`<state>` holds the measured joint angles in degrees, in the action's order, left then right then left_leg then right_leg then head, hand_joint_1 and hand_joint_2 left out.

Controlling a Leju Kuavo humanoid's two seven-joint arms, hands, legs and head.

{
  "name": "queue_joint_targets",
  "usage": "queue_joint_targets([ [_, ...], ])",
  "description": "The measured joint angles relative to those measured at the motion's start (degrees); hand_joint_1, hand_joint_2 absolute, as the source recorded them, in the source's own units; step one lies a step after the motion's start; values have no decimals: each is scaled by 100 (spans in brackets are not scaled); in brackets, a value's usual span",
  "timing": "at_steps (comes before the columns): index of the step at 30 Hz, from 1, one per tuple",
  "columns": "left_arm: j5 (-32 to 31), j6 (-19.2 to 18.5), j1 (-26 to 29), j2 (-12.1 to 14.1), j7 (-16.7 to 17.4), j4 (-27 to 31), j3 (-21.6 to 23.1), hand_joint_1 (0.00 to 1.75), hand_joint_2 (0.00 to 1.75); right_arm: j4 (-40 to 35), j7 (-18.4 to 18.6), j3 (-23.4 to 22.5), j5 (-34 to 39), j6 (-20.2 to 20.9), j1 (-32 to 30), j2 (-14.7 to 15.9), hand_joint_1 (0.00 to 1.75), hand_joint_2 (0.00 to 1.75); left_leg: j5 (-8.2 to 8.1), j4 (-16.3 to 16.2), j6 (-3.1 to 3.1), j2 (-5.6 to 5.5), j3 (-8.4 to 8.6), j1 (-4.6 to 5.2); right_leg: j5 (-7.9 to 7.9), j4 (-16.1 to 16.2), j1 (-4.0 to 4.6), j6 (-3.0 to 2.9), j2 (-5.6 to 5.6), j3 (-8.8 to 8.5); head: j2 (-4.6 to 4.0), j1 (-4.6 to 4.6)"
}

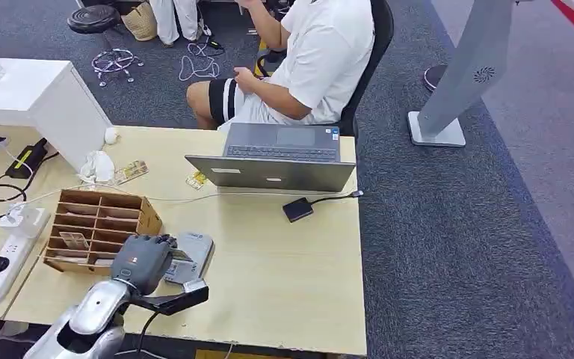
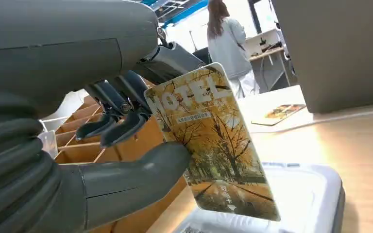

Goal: Pass the card to the sensor for recognition and then transmit it.

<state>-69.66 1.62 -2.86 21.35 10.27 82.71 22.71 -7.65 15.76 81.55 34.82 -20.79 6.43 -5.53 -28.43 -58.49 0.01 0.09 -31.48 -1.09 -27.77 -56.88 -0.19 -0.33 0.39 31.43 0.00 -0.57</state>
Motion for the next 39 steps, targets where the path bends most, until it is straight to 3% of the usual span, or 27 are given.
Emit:
queue_joint_targets([
  [7, -22, -87, -266, -98, 103, -290, 0, 175, 175, 0, -9, 39, -7, 13, 6, 0, 0, 175, 0, 0, 0, 0, -1, 0, 0, 0, 0, 0, 1, 0, 0, 0],
  [24, -26, -85, -293, -144, 87, -470, 0, 175, 175, 0, 24, 109, -7, 48, 18, 0, 0, 175, 1, 0, 0, 0, 1, 0, 1, 0, 0, 0, 0, -1, 0, 0],
  [28, -46, 105, -302, -160, 35, -468, 0, 175, 175, 0, 9, 109, 9, 52, 18, 0, 0, 175, 1, 0, -1, 1, 1, 0, 1, 0, 0, 0, 1, 2, 0, 0],
  [32, -15, 466, -403, -173, -7, -310, 0, 175, 175, 4, -35, 109, 33, 55, 16, 0, 0, 175, 4, 0, 2, -1, -2, 0, 1, 0, 0, 0, 0, 3, 0, 0],
  [39, 430, 433, -1208, 67, -217, 257, -142, 175, 175, 42, -173, 109, 125, 44, 13, 0, 0, 175, 10, -1, -4, -2, -3, -2, 6, -3, 1, -4, -1, 4, 0, -2],
])
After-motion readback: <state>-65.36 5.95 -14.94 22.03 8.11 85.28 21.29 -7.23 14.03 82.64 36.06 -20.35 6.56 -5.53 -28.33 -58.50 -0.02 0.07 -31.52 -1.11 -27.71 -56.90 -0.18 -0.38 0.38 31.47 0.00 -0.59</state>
